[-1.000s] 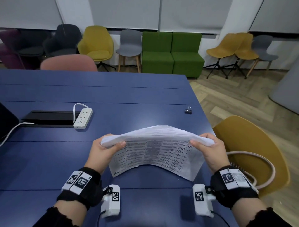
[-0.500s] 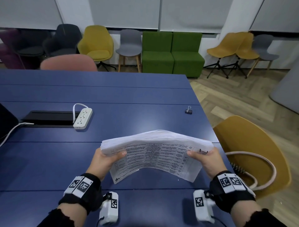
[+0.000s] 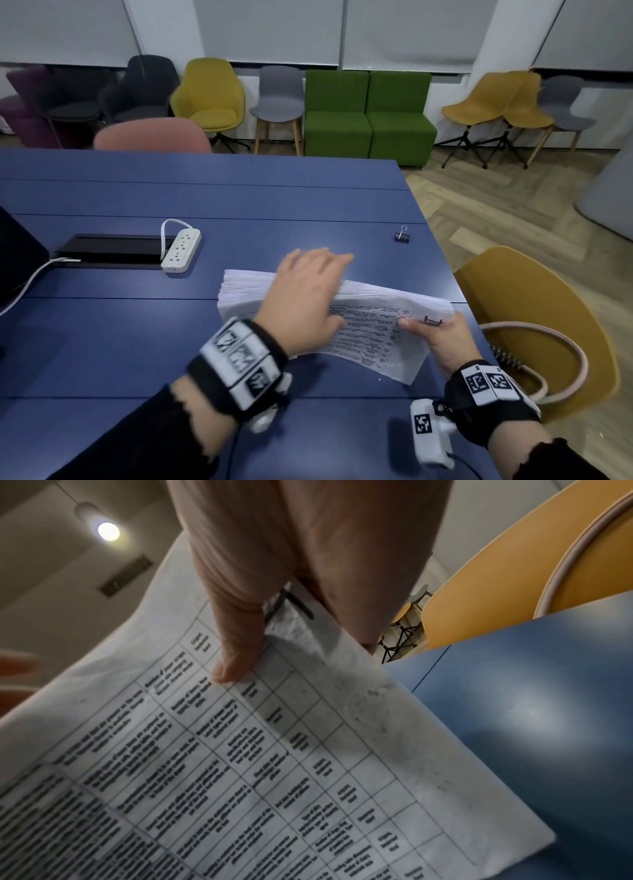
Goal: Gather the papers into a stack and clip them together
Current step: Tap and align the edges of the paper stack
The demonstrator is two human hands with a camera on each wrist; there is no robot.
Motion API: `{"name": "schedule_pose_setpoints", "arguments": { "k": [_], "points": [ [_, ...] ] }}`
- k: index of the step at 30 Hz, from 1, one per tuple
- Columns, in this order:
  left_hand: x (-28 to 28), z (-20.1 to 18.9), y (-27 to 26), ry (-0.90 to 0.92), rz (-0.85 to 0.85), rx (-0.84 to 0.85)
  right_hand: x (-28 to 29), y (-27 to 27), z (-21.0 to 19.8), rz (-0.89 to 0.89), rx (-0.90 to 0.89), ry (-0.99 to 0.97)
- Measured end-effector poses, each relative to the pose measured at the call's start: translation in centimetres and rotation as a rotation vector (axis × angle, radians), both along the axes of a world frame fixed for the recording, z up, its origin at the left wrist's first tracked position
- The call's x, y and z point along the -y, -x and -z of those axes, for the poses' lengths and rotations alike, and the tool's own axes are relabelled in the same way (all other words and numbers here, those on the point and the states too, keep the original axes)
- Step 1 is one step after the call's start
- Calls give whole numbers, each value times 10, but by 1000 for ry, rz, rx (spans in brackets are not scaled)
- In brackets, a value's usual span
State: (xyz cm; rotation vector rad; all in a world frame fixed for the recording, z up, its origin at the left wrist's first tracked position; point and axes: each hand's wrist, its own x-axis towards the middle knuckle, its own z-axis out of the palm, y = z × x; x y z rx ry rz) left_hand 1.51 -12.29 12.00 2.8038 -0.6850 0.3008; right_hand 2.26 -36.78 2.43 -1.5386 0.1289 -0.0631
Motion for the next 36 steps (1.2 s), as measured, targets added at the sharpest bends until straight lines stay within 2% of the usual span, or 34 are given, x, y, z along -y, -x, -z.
{"name": "schedule_pose_setpoints", "arguments": {
  "k": [3, 10, 12, 16, 19, 25, 27, 30, 32, 36],
  "points": [
    [32, 2, -18, -254, -25, -131, 1, 3, 1, 4, 4, -14],
    [40, -9, -32, -473, -63, -400, -5, 11, -9, -42, 23, 56],
    [35, -6, -31, -474, -65, -413, -7, 10, -12, -73, 36, 80],
    [24, -8, -24, -443, -56, -319, -10, 3, -26, -114, 110, 147],
    [6, -16, -21, -294, -84, -289, -6, -4, -37, -129, 135, 229],
    [-40, -23, -23, 288, -174, -432, 7, -20, -59, -14, 129, 267],
    [-52, -15, -23, 472, -182, -486, 3, -24, -72, 12, 137, 143],
    [-62, -3, -21, 750, -146, -600, -11, -30, -86, -98, 140, -201],
    [-60, 1, -16, 911, -133, -648, -26, -29, -96, -188, 133, -235],
    [-55, 8, -14, 1041, -102, -634, -43, -22, -112, -215, 212, -184]
  ]
}}
